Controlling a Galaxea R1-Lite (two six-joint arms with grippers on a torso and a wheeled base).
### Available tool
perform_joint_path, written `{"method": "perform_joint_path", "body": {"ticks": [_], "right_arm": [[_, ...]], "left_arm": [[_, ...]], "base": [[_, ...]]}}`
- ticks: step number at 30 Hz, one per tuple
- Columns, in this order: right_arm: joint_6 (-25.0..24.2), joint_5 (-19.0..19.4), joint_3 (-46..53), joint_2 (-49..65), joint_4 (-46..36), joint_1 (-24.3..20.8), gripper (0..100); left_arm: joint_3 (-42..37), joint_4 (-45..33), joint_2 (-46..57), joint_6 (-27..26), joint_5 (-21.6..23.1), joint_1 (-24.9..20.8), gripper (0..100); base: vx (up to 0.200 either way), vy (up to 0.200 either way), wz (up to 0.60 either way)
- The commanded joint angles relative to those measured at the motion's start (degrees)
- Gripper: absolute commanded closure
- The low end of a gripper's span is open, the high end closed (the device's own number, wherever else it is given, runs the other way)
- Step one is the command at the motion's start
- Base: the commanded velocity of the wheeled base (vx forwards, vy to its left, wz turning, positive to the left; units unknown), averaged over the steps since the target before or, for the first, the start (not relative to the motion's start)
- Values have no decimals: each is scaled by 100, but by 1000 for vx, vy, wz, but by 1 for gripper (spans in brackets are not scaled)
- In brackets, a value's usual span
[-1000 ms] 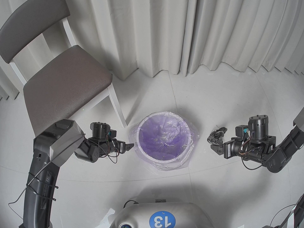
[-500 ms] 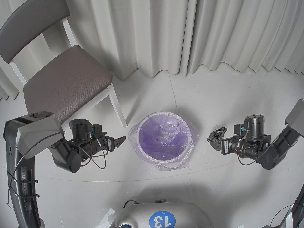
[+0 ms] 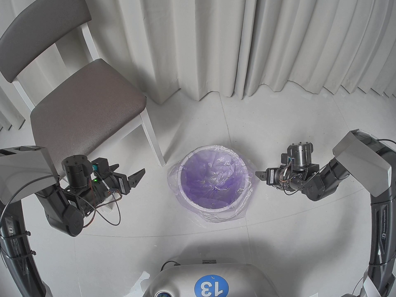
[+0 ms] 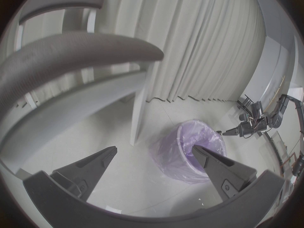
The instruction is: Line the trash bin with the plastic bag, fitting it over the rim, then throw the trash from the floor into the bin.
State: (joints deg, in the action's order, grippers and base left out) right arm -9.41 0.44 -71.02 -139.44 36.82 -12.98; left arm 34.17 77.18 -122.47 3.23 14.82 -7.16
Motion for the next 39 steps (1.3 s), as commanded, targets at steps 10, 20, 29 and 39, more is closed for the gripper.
{"method": "perform_joint_path", "body": {"ticks": [10,20,29,39], "right_arm": [[-149,738,-1827,-1367,-1625,147,0],[1,756,-3893,-2299,-3233,156,0],[45,756,-3524,-1780,-3251,121,0],[53,686,-2188,-312,-3260,-82,0]], "left_arm": [[-121,289,21,64,12,232,0],[2,289,-67,81,-6,92,0],[143,289,-146,81,-67,4,0],[55,693,-251,81,-85,12,0]], "base": [[0,0,0],[0,0,0],[0,0,0],[0,0,0]]}}
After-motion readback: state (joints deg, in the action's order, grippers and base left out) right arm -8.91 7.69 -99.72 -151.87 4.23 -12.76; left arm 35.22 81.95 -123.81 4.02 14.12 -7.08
